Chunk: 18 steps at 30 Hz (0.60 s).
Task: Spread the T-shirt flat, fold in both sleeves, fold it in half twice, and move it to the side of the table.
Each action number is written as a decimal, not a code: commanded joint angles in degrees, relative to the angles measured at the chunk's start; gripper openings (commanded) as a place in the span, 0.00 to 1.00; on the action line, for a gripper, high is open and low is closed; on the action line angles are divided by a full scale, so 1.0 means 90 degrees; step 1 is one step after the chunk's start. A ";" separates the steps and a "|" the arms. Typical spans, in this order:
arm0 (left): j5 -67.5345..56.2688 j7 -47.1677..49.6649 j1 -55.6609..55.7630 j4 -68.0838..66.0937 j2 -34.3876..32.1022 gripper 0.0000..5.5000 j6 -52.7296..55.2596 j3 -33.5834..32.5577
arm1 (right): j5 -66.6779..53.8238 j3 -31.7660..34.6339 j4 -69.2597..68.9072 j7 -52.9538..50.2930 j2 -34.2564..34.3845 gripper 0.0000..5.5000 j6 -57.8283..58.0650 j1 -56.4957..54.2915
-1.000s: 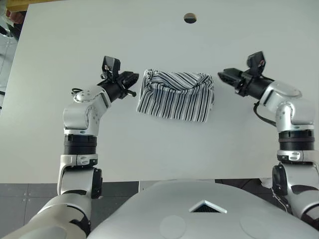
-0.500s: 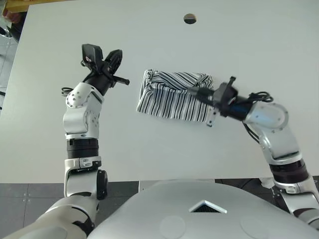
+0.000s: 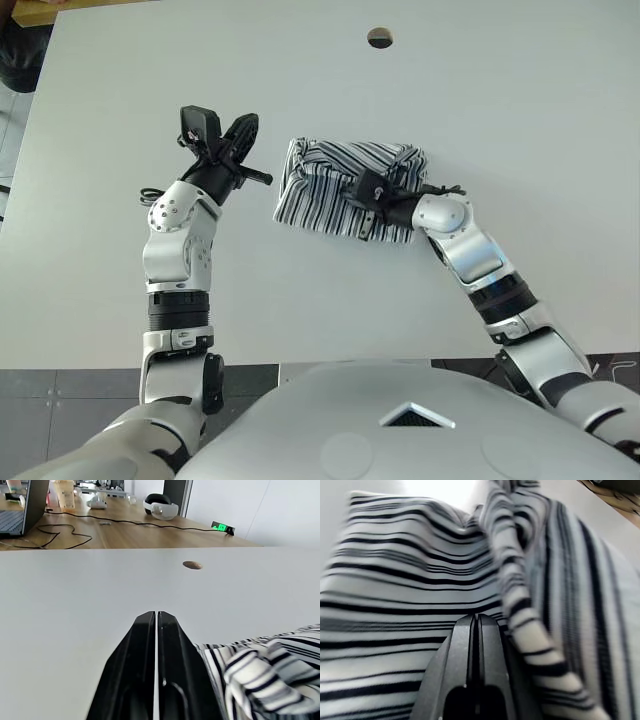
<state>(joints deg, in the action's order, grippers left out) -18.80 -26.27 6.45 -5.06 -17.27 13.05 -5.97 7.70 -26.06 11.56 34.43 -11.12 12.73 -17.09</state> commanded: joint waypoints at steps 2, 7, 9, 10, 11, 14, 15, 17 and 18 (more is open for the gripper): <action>0.0060 -0.0049 -0.0141 0.0286 0.0028 0.02 0.0094 0.0148 | -0.0645 0.1230 0.0833 -0.0575 0.0264 0.02 0.0610 -0.0482; 0.0017 -0.0043 -0.0245 0.0484 -0.0012 0.02 0.0153 0.0124 | -0.1685 0.2656 0.2124 -0.1008 0.0507 0.02 0.1677 -0.0901; -0.0006 -0.0031 -0.0333 0.0624 -0.0028 0.02 0.0185 0.0091 | -0.2088 0.3464 0.2909 -0.1681 0.0483 0.02 0.1839 -0.1232; -0.0012 -0.0027 -0.0411 0.0722 -0.0033 0.02 0.0192 0.0083 | -0.2405 0.4127 0.3411 -0.2329 0.0352 0.02 0.1731 -0.1433; -0.0014 -0.0024 -0.0466 0.0792 -0.0036 0.02 0.0198 0.0078 | -0.2625 0.4596 0.3783 -0.2784 0.0257 0.02 0.1642 -0.1586; 0.0038 -0.0021 -0.0619 0.0925 -0.0046 0.02 0.0165 0.0105 | -0.3374 0.5915 0.4519 -0.3739 -0.0258 0.02 0.1012 -0.1801; 0.0046 -0.0016 -0.0650 0.0950 -0.0046 0.02 0.0161 0.0106 | -0.3547 0.6176 0.4615 -0.3832 -0.0371 0.02 0.0885 -0.1822; 0.0038 -0.0015 -0.0694 0.0982 -0.0060 0.02 0.0165 0.0079 | -0.3835 0.6553 0.4593 -0.3867 -0.0521 0.02 0.0748 -0.1774; 0.0029 -0.0017 -0.0715 0.0986 -0.0074 0.02 0.0161 0.0051 | -0.3890 0.6627 0.4521 -0.3886 -0.0544 0.02 0.0692 -0.1729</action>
<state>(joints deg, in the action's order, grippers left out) -18.83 -26.39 0.50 2.89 -17.07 13.75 -4.92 -25.78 31.50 50.69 1.27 -16.57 18.50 -35.62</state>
